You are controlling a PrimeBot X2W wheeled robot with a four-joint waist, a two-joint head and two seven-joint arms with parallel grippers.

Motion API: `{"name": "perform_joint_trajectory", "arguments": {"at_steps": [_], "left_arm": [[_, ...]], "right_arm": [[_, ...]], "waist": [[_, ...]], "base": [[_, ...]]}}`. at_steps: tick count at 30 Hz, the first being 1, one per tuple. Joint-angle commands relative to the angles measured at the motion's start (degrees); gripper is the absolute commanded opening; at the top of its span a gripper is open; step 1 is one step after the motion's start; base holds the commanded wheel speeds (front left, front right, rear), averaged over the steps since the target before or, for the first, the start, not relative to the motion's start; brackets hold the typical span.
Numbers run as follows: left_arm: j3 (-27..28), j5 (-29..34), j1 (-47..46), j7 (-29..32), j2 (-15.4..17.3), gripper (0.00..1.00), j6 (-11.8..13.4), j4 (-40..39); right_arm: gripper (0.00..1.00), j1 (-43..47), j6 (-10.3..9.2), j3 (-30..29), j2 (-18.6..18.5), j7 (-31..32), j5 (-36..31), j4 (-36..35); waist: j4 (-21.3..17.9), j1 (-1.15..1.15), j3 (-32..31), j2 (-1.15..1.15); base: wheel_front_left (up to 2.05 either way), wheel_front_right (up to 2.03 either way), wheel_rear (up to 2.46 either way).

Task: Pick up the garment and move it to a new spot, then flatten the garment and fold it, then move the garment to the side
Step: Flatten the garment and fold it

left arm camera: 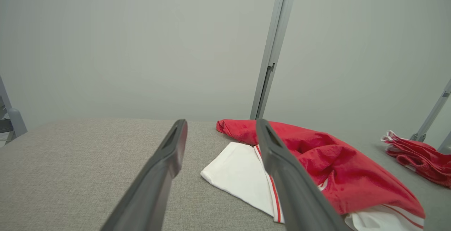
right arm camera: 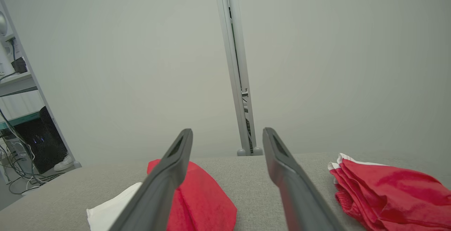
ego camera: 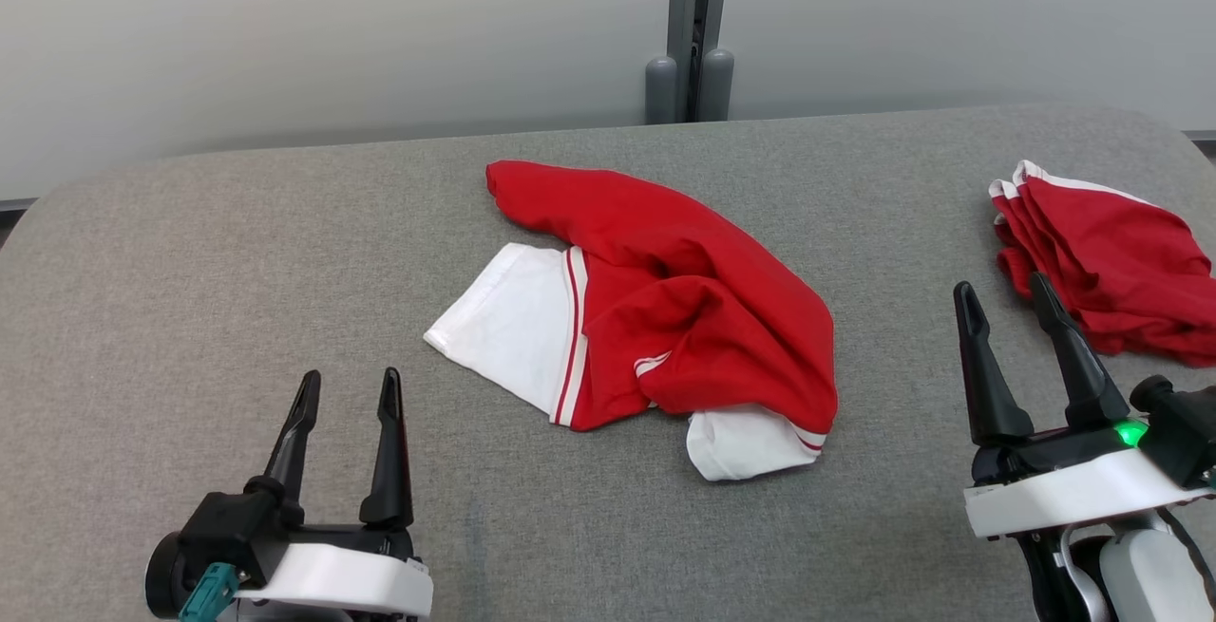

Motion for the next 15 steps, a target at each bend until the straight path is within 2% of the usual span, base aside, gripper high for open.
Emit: {"name": "perform_joint_trajectory", "arguments": {"at_steps": [1,9,15], "left_arm": [[0.7,0.9,0.2,-0.2,-0.3,1.0,-0.6,0.3],[0.8,2.2,-0.2,-0.2,-1.7,1.0,-3.1,2.5],[-4.7,2.2,-5.8,9.0,-1.3,1.0,-7.7,10.0]], "right_arm": [[1.0,0.1,0.01,-0.3,0.0,-0.3,-0.4,-0.1],[1.0,-0.5,0.01,-0.1,0.0,-0.3,-0.5,0.0],[1.0,-1.5,0.01,0.1,-0.3,-0.3,-0.5,0.1]], "waist": [[-0.1,0.0,0.1,0.0],[-0.7,0.0,0.7,0.0],[-1.4,0.0,2.0,0.0]], "base": [[0.0,0.0,0.0],[0.0,0.0,0.0],[0.0,0.0,0.0]]}}
